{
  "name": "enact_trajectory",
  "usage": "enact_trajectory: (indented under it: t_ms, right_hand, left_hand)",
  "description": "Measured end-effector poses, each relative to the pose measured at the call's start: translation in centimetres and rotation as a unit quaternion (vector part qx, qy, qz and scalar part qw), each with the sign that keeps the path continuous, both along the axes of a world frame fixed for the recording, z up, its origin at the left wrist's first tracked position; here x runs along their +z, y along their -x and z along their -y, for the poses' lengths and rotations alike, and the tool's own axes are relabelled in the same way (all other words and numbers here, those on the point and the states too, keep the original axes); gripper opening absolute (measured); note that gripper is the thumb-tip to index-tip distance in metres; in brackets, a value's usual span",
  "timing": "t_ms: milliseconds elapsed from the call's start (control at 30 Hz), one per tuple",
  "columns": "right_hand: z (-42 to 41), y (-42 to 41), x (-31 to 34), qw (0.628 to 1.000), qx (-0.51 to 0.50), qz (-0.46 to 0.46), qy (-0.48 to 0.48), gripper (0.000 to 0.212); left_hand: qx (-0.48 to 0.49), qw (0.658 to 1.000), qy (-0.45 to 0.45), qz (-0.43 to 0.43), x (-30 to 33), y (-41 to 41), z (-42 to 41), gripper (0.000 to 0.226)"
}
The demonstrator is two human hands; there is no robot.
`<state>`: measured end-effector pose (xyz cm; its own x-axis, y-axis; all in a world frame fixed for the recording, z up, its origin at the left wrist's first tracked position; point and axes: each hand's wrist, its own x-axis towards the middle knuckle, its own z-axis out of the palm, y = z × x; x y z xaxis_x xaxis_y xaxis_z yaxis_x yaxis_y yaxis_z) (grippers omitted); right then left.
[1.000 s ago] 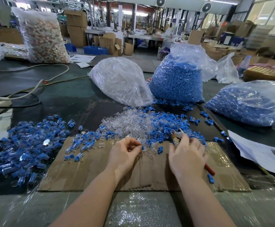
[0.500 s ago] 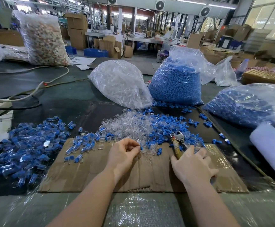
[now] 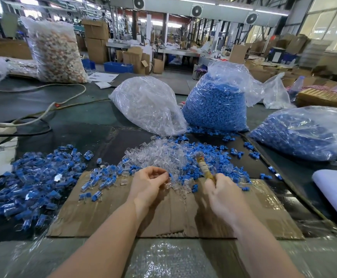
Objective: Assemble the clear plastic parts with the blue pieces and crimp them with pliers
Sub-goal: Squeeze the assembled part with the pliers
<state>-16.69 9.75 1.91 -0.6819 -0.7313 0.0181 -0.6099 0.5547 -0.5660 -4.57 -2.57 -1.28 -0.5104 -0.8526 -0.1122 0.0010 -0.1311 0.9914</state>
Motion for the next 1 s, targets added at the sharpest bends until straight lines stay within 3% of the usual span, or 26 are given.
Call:
enact_trajectory:
  t_ms: [100,200,267,300,367,467,667,1000]
  right_hand:
    - [0.2,-0.8,0.8,0.982,0.063,0.168,0.050,0.026]
    - [0.0,-1.5,0.9,0.962,0.111,0.247,0.030,0.026]
    - [0.0,-1.8,1.0,0.945,0.133,0.298,0.027,0.010]
    - [0.0,-1.9,1.1,0.943,0.139,0.302,0.020,0.004]
    - [0.0,-2.0,1.3,0.945,0.149,0.292,-0.004,0.021]
    - [0.3,-2.1,1.3,0.947,0.159,0.278,-0.024,0.014]
    - [0.1,-1.9,1.6,0.940,0.161,0.301,-0.007,0.029]
    - [0.1,-2.1,2.0,0.931,0.162,0.327,-0.012,0.018]
  left_hand:
    - [0.016,0.999,-0.024,-0.020,0.1,0.1,0.3,0.005]
    - [0.030,0.998,-0.041,-0.028,0.2,0.2,0.4,0.005]
    - [0.050,0.998,-0.038,-0.025,0.2,0.2,0.6,0.008]
    - [0.058,0.997,-0.037,-0.024,0.2,0.3,0.7,0.010]
    - [0.065,0.997,-0.034,-0.017,0.2,0.3,0.8,0.012]
    - [0.076,0.996,-0.043,-0.023,0.2,0.3,0.8,0.012]
    - [0.091,0.995,-0.046,-0.021,0.0,0.5,1.2,0.010]
    - [0.086,0.995,-0.047,-0.016,-0.2,0.6,1.4,0.012]
